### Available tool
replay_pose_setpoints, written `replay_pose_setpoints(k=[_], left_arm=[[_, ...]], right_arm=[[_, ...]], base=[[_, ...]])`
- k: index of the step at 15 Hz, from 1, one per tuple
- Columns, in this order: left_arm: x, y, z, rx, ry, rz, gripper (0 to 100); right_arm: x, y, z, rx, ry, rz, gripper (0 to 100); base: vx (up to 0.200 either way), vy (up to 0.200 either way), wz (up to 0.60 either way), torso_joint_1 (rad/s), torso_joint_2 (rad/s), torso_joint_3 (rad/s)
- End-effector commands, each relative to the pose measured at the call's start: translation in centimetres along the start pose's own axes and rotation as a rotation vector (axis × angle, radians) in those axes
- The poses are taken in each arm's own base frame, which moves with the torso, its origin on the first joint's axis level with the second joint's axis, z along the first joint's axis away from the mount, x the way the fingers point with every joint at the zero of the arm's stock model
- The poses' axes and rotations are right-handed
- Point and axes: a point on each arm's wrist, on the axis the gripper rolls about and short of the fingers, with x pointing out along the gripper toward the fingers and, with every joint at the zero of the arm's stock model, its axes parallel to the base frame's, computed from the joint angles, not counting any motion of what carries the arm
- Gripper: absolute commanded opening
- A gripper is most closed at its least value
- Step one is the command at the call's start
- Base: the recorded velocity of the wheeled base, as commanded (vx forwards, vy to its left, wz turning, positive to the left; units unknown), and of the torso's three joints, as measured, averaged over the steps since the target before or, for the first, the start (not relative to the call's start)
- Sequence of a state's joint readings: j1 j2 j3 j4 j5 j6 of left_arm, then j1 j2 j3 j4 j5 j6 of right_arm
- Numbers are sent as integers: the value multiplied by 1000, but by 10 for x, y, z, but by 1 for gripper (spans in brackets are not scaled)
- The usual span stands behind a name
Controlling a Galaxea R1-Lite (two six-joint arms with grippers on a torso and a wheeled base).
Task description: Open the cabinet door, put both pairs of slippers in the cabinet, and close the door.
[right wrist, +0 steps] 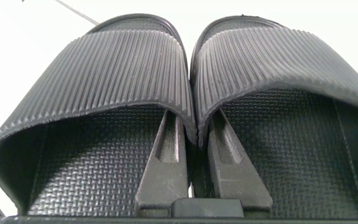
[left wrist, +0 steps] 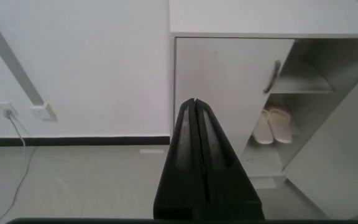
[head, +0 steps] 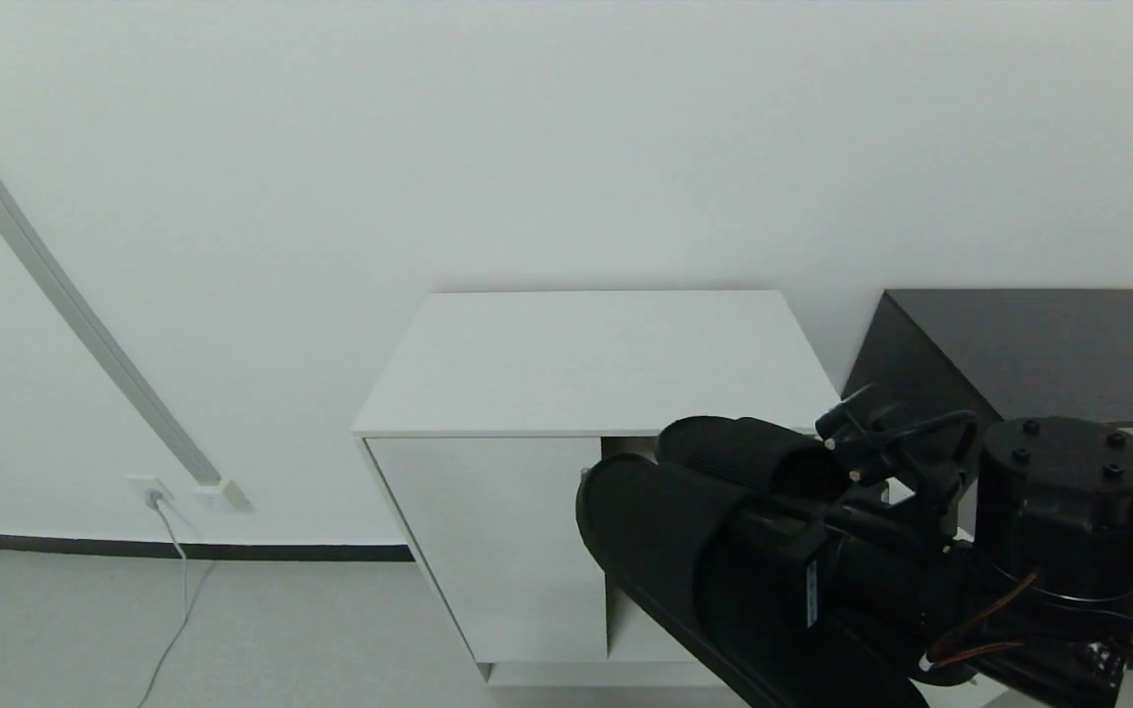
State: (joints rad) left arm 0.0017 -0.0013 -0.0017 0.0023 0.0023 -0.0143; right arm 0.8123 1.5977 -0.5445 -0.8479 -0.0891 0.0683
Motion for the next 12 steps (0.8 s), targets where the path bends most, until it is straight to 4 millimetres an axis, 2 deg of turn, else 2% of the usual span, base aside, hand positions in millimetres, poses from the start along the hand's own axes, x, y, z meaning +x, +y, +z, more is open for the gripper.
replay_pose_setpoints(k=[1,12], left_arm=[[0,0,0,-1,1,1,0],[0,0,0,-1,1,1,0]], right_arm=[[0,0,0,1,-1,1,0],[-1,-1,-13,-6,26,-1,0]], base=[[0,0,0,0,0,0],[0,0,0,0,0,0]])
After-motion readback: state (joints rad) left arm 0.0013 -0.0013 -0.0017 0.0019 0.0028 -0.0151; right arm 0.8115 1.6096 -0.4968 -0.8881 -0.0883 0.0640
